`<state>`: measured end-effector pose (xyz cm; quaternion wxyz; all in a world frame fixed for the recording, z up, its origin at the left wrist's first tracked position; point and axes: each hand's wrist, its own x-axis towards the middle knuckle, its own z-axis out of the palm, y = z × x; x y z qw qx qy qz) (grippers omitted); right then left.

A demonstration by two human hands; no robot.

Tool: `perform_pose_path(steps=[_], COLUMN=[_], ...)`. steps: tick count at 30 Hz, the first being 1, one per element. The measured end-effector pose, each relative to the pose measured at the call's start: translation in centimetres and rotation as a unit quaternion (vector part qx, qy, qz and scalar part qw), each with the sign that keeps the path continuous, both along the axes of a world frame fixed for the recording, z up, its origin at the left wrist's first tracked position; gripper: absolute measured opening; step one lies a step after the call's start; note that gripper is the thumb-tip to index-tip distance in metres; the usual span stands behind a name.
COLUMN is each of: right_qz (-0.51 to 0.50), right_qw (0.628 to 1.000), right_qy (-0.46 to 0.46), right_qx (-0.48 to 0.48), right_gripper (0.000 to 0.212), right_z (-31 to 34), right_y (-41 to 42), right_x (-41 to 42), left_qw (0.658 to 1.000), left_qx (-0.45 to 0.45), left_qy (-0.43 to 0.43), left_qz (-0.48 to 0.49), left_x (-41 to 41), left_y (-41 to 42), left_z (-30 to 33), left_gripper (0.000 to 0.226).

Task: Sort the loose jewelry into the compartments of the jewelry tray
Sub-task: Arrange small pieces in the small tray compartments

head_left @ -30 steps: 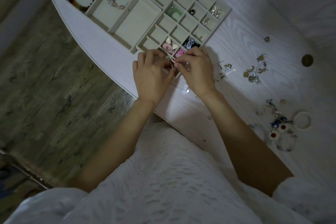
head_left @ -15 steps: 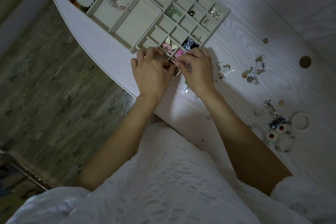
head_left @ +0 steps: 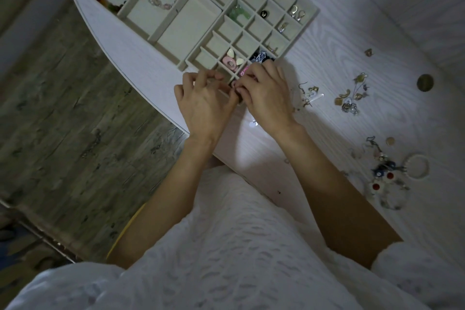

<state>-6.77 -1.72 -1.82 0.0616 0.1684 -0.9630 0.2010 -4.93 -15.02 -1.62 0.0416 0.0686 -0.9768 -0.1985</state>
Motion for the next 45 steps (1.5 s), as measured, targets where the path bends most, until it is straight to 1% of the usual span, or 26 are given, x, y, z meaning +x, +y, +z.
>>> perform_pose_path(steps=[4,7,9,11,14,16,18,20,23,24,26,28,31,33,36,39,42,43,45], right_qz=[-0.021,-0.038,-0.037,-0.021,0.011,0.042,0.069,0.082,0.089,0.082,0.047,-0.007,-0.063,-0.063,-0.055,-0.060,-0.054,-0.057,-0.070], right_qw=[0.998,0.995,0.995,0.997,1.000,0.998,0.994,0.993,0.994,0.995,0.997,0.994,0.988,0.988,0.987,0.982,0.971,0.969,0.967], right_qy=[-0.035,-0.056,-0.052,-0.041,-0.003,0.033,0.054,0.056,0.009,-0.015,-0.062,-0.092,-0.112,-0.126,-0.148,-0.169,-0.153,-0.146,-0.140], right_qx=[-0.046,-0.078,-0.073,-0.054,-0.019,0.025,0.062,0.066,0.068,0.054,-0.006,-0.063,-0.084,-0.061,0.004,0.058,0.174,0.193,0.199], right_gripper=[0.010,0.010,0.011,0.013,0.012,0.008,0.008,0.010,0.004,0.006,0.011,0.010,0.008,0.008,0.011,0.018,0.025,0.025,0.023], right_z=[-0.3,-0.4,-0.4,-0.3,-0.1,-0.1,-0.2,0.0,0.3,0.4,0.7,1.1,1.6,1.9,2.4,3.0,3.3,3.4,3.3], right_y=[0.2,0.4,0.4,0.5,0.4,0.4,0.6,0.7,0.8,0.9,1.0,1.3,1.1,0.3,-0.5,-0.9,-2.0,-2.3,-2.4], right_x=[0.1,0.0,-0.1,0.0,-0.1,-0.3,-0.5,-0.9,-1.3,-1.4,-1.1,-0.5,0.1,0.4,0.3,-0.2,-1.1,-1.4,-1.6], left_qw=[0.999,0.999,0.998,0.998,0.999,0.998,0.991,0.982,0.982,0.981,0.972,0.958,0.944,0.940,0.938,0.932,0.927,0.926,0.925], left_qx=[-0.007,0.028,0.056,0.055,0.022,0.007,-0.004,-0.004,0.018,0.015,0.000,-0.017,-0.058,-0.072,-0.091,-0.105,-0.114,-0.115,-0.118], left_qy=[-0.018,-0.034,-0.037,-0.029,-0.001,0.025,0.057,0.078,0.069,0.058,0.037,0.019,0.001,-0.006,-0.012,-0.008,0.005,0.008,0.010], left_qz=[-0.037,-0.012,0.014,0.014,-0.027,-0.064,-0.121,-0.173,-0.174,-0.182,-0.232,-0.285,-0.326,-0.333,-0.335,-0.347,-0.357,-0.358,-0.360], left_x=[0.3,0.2,0.2,0.2,0.2,0.0,-0.3,-0.7,-1.4,-1.5,-1.6,-1.8,-1.9,-1.9,-2.2,-2.5,-2.6,-2.7,-2.8], left_y=[-0.2,0.2,0.3,0.2,-0.3,-0.8,-1.4,-2.2,-3.6,-4.0,-4.6,-4.8,-4.9,-4.9,-4.9,-5.1,-5.1,-5.1,-5.0], left_z=[-0.2,-0.1,-0.1,-0.2,-0.2,-0.1,-0.2,-0.2,-0.1,-0.1,-0.2,-0.2,-0.4,-0.3,-0.3,-0.3,-0.4,-0.4,-0.4], left_gripper=[0.035,0.030,0.027,0.029,0.032,0.030,0.027,0.025,0.019,0.020,0.028,0.036,0.040,0.039,0.041,0.041,0.041,0.040,0.039])
